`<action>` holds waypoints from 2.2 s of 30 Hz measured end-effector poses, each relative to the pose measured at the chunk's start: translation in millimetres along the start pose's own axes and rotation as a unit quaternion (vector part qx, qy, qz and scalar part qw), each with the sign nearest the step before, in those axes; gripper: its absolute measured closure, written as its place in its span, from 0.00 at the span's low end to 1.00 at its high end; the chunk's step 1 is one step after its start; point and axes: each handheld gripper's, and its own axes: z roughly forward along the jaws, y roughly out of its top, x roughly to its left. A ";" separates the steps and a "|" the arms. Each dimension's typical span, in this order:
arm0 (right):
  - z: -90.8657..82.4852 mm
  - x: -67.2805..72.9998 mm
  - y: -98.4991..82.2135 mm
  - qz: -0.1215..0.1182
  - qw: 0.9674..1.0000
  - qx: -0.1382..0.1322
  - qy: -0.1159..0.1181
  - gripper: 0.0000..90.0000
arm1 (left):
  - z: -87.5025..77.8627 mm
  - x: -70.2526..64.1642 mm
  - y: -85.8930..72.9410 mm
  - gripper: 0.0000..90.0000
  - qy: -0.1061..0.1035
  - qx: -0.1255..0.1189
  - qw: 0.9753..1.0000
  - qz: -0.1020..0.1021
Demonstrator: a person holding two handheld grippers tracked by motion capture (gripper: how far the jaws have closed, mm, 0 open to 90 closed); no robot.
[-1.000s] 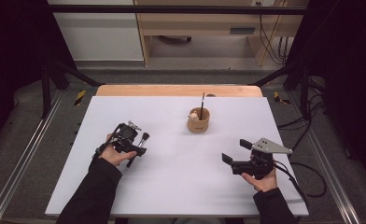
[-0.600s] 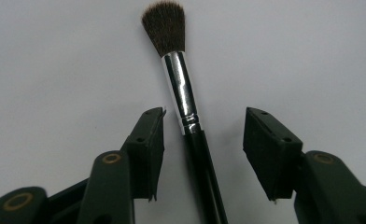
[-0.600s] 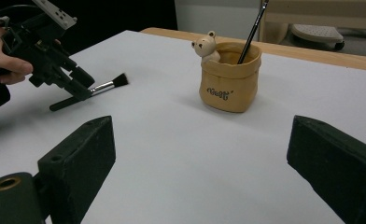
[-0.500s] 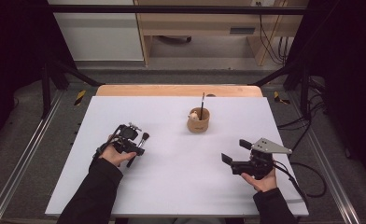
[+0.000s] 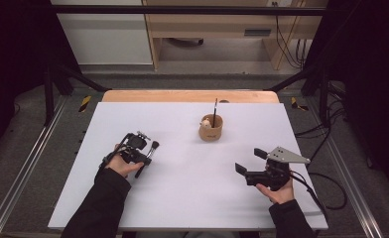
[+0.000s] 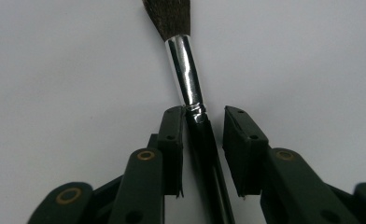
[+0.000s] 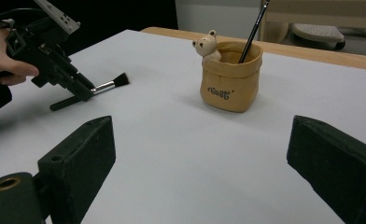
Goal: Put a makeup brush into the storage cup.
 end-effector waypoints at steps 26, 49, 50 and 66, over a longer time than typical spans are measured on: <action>-0.2 0.0 0.1 0.000 1.000 0.000 0.002 0.10 | -1.2 0.8 2.3 0.81 0.000 0.025 0.999 0.047; 0.1 0.9 0.7 0.000 1.000 -0.001 0.002 0.10 | -0.4 -4.5 3.8 0.87 0.004 0.033 0.997 0.068; 0.1 0.8 0.7 -0.001 1.000 -0.001 0.002 0.10 | -0.5 -4.6 3.8 0.87 0.005 0.033 0.997 0.072; 0.1 0.7 0.7 -0.001 1.000 -0.002 0.004 0.10 | -13.3 -6.3 1.3 0.87 0.005 0.008 0.996 0.090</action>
